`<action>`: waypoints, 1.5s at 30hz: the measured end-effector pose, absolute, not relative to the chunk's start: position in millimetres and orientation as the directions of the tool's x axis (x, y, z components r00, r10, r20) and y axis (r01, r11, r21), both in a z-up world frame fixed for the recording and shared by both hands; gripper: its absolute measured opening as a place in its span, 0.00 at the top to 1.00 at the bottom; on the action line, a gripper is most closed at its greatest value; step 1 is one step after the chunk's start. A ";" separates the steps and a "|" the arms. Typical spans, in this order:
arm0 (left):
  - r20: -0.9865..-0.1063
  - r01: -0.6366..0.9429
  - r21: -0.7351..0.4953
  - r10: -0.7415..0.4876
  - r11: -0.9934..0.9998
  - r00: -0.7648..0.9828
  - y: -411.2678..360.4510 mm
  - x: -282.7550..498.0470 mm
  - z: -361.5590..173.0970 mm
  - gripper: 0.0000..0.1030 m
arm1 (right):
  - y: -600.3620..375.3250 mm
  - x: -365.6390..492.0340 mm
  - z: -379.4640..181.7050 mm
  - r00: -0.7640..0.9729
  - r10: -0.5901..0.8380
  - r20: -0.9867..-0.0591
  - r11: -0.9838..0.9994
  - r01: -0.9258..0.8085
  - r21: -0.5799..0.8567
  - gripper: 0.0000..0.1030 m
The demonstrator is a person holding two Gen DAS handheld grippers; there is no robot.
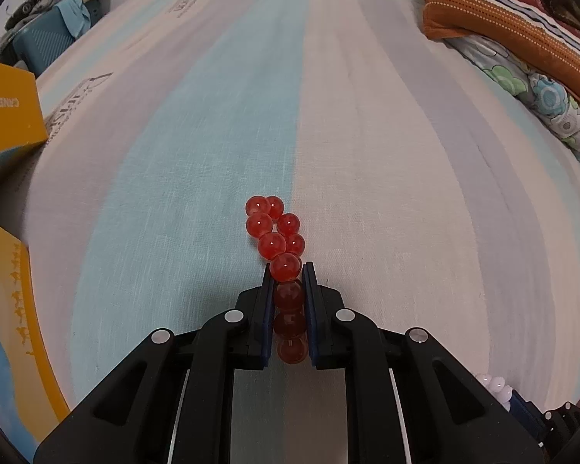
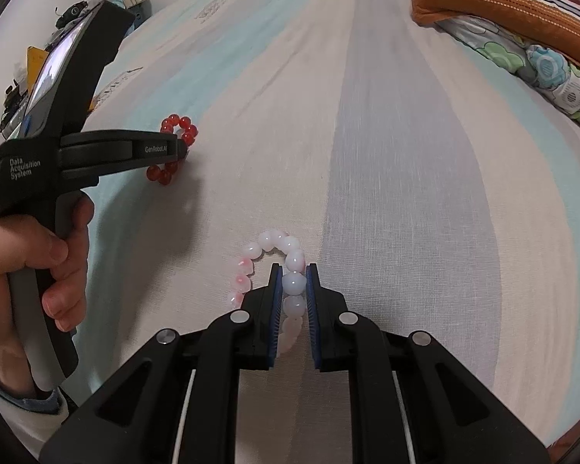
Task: Organize jewelry
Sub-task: 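Grasp the red bead bracelet with left tool while right grasps the white pearl bracelet, then carry the red bead and white pearl bracelets over the white box with both tools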
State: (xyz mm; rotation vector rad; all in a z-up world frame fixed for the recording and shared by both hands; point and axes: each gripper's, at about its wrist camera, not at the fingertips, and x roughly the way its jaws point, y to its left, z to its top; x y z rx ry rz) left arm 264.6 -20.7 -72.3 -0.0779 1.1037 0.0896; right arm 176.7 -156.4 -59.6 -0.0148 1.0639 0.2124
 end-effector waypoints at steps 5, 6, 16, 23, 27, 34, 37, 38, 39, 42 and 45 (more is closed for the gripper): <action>-0.892 -0.106 -0.017 0.033 0.994 0.451 -25.1 259.2 -66.3 0.88 | -159.8 177.6 -54.2 0.478 0.173 -0.861 0.980 -0.167 0.105 0.89; -0.894 -0.105 -0.011 0.037 0.994 0.446 -25.4 258.1 -66.7 0.88 | -160.0 178.1 -53.0 0.479 0.173 -0.860 0.981 -0.163 0.107 0.89; -0.898 -0.103 -0.029 0.019 0.994 0.439 -20.6 242.9 -50.8 0.88 | -154.2 184.3 -28.8 0.501 0.177 -0.847 0.983 -0.141 0.122 0.89; -0.882 -0.087 -0.023 0.021 0.996 0.471 -16.4 223.2 -23.3 0.88 | -153.1 184.5 -11.2 0.528 0.138 -0.838 0.989 -0.125 0.084 0.89; -0.877 -0.082 -0.031 0.013 0.996 0.481 -10.7 212.7 -10.1 0.88 | -151.8 180.4 -0.8 0.543 0.124 -0.831 0.990 -0.120 0.070 0.89; -0.863 -0.088 -0.033 0.016 0.996 0.505 3.6 190.1 11.7 0.88 | -146.1 166.0 20.3 0.570 0.114 -0.813 0.992 -0.114 0.059 0.89; -0.858 -0.091 -0.033 0.018 0.995 0.513 6.5 183.0 18.2 0.88 | -142.0 158.9 28.7 0.580 0.114 -0.806 0.992 -0.116 0.056 0.89; -0.855 -0.089 -0.032 0.019 0.995 0.518 8.1 178.3 22.1 0.88 | -140.1 156.9 31.7 0.583 0.112 -0.804 0.992 -0.118 0.053 0.89; -0.853 -0.090 -0.032 0.020 0.995 0.521 9.3 176.3 24.8 0.88 | -138.7 155.4 34.2 0.586 0.111 -0.803 0.992 -0.119 0.050 0.89; -0.845 -0.092 -0.031 0.023 0.995 0.534 12.8 165.6 33.8 0.88 | -132.3 149.6 45.5 0.598 0.111 -0.794 0.991 -0.127 0.043 0.89; -0.838 -0.104 -0.025 0.036 0.994 0.545 20.9 153.8 43.0 0.88 | -125.7 144.5 55.5 0.610 0.113 -0.784 0.990 -0.134 0.039 0.89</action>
